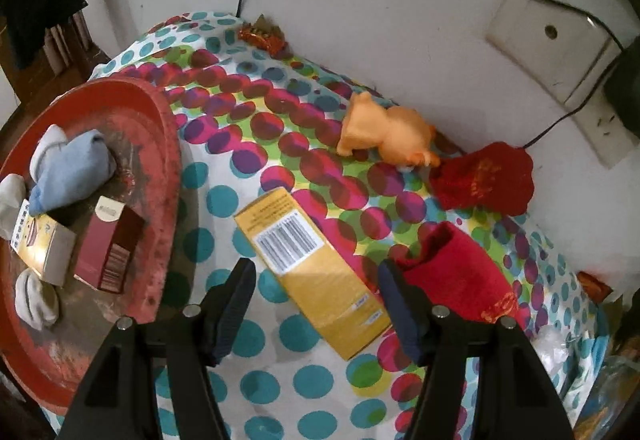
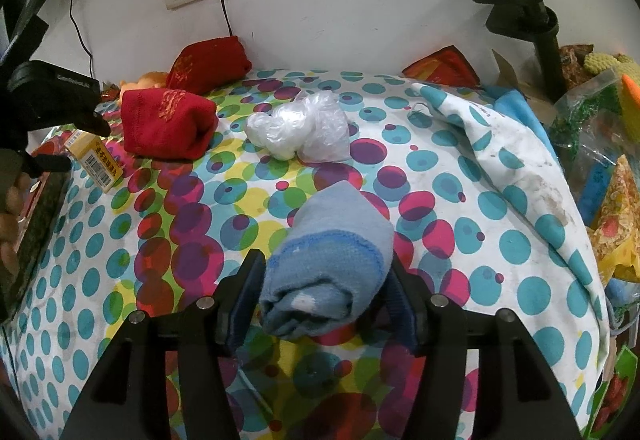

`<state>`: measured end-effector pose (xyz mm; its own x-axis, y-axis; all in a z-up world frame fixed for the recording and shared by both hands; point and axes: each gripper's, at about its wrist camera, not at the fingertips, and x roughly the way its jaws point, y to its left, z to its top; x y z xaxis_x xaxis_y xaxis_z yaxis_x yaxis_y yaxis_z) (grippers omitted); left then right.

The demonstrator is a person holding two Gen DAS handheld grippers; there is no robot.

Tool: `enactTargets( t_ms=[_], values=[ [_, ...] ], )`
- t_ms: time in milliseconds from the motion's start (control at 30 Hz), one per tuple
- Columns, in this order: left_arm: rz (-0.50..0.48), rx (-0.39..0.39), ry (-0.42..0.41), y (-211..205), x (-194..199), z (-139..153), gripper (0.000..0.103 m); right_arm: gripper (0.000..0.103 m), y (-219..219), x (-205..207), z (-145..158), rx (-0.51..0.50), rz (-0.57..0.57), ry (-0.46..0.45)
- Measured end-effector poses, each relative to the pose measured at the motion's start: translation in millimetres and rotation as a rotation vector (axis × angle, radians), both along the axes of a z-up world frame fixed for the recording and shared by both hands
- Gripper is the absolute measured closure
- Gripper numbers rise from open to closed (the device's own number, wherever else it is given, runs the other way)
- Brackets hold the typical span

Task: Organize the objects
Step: 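Grasp the yellow box with the left gripper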

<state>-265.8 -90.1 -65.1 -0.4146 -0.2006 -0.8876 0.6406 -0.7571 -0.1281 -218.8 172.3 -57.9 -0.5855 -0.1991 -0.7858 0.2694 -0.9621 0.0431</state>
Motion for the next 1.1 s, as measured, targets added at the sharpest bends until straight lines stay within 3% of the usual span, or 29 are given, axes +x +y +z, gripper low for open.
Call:
enactTargets(
  t_ms=[200, 367, 467, 533, 567, 667, 933, 1100],
  values=[
    [-0.043, 0.016, 0.009, 0, -2, -8, 0.038, 0.045, 0, 0, 0, 0.007, 0.0, 0.001],
    [-0.078, -0.023, 0.028, 1, -1, -8, 0.039, 0.045, -2, 0, 0, 0.017, 0.001, 0.001],
    [-0.118, -0.033, 0.038, 3, -1, -7, 0.05, 0.045, -3, 0, 1, 0.015, 0.0, 0.001],
    [-0.15, -0.038, 0.017, 5, -4, -11, 0.071, 0.045, -3, 0, 1, 0.016, 0.001, 0.001],
    [-0.163, -0.029, 0.0, 3, -5, -16, 0.073, 0.044, -3, 0, 1, 0.016, 0.002, 0.001],
    [-0.187, -0.021, 0.026, 1, -2, -18, 0.073, 0.043, -3, 0, 1, 0.016, 0.006, 0.0],
    [-0.316, -0.088, 0.075, 9, 8, -20, 0.073, 0.043, -5, 0, 1, 0.022, 0.008, 0.0],
    [-0.419, -0.181, 0.081, 24, 19, -24, 0.073, 0.042, -5, 0, 1, 0.025, 0.01, 0.0]
  ],
)
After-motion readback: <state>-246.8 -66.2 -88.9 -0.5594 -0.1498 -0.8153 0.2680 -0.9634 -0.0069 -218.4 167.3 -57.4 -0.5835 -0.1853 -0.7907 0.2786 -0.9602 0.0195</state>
